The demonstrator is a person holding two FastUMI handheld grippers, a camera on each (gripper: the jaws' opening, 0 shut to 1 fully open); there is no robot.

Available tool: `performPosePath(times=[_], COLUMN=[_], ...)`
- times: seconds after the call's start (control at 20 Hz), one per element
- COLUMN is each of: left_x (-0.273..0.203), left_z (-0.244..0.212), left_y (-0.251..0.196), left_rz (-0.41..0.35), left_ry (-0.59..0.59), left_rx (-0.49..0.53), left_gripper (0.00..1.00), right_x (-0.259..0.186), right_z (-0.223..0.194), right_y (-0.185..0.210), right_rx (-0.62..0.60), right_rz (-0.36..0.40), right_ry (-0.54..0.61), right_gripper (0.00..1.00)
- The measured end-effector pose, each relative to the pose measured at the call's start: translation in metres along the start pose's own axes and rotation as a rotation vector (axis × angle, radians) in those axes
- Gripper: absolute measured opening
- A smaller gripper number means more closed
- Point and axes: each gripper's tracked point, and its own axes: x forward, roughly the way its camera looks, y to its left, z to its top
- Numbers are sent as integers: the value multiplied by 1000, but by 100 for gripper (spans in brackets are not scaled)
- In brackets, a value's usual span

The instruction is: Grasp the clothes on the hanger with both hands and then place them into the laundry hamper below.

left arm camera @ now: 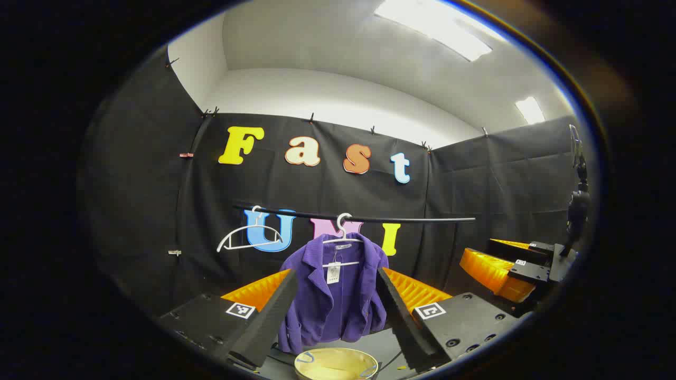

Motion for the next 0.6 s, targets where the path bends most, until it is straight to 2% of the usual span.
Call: performPosePath(times=[0.6], left_x=[-7], left_z=[10], left_y=[-1], left_rz=[23], left_ry=[-23], left_rx=[-13], left_gripper=[94], right_x=[-5], right_z=[4], right_y=[-3], right_rx=[21], right_rz=[18], right_ry=[7], right_gripper=[97])
